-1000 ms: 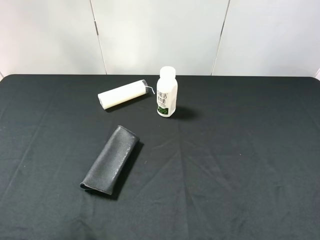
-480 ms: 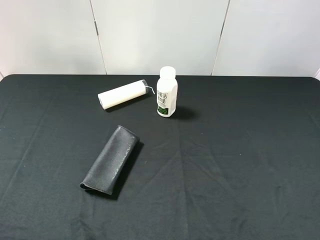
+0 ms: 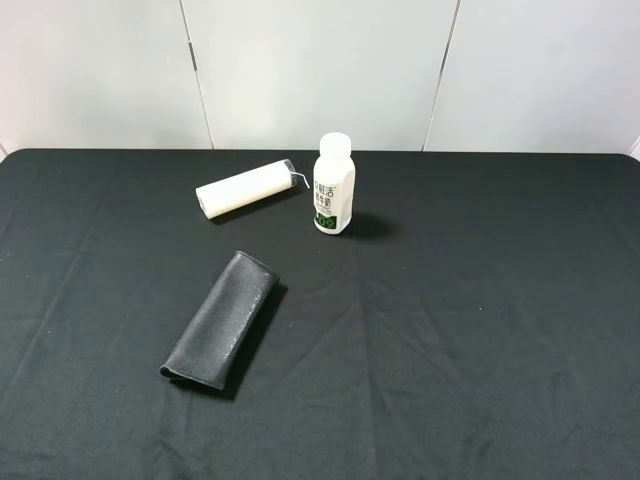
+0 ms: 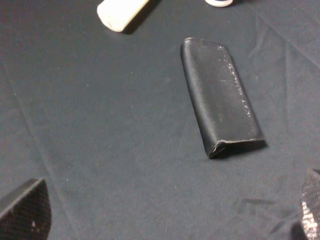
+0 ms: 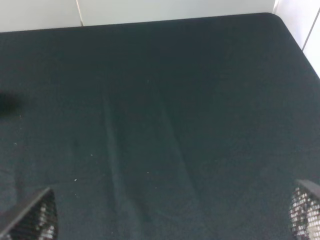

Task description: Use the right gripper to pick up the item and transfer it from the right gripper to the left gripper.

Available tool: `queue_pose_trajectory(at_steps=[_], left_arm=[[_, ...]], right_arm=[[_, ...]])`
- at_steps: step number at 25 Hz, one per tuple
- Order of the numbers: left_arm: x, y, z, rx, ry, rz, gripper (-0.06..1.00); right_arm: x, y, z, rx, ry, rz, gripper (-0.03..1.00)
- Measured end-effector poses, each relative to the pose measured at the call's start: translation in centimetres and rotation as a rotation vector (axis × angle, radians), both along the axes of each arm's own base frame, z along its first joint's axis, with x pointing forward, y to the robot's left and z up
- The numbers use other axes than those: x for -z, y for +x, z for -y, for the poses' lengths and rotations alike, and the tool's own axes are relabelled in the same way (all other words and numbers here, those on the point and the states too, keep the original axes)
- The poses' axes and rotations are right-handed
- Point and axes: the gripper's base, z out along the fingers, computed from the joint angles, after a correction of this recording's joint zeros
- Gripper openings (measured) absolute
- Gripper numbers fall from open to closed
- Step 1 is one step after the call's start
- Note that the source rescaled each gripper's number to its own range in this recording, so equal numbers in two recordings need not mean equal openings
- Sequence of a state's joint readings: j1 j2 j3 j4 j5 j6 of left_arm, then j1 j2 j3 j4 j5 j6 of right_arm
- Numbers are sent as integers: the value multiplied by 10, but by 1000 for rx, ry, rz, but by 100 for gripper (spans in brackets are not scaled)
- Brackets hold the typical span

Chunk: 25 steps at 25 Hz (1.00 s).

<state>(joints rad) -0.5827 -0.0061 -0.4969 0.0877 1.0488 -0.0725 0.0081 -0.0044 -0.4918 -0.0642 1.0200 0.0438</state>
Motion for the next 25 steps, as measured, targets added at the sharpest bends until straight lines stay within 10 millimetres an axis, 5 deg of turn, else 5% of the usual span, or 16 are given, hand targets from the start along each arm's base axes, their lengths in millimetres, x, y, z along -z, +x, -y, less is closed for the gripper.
queue_pose_trajectory(at_steps=[8, 18, 25], left_arm=[[0, 0, 0, -49, 0, -1, 97], [0, -4, 5, -506, 0, -1, 97], [0, -4, 5, -525, 0, -1, 97]], right_arm=[[0, 0, 0, 0, 0, 0, 100], [0, 0, 0, 1, -1, 1, 100], [0, 0, 0, 1, -1, 1, 100]])
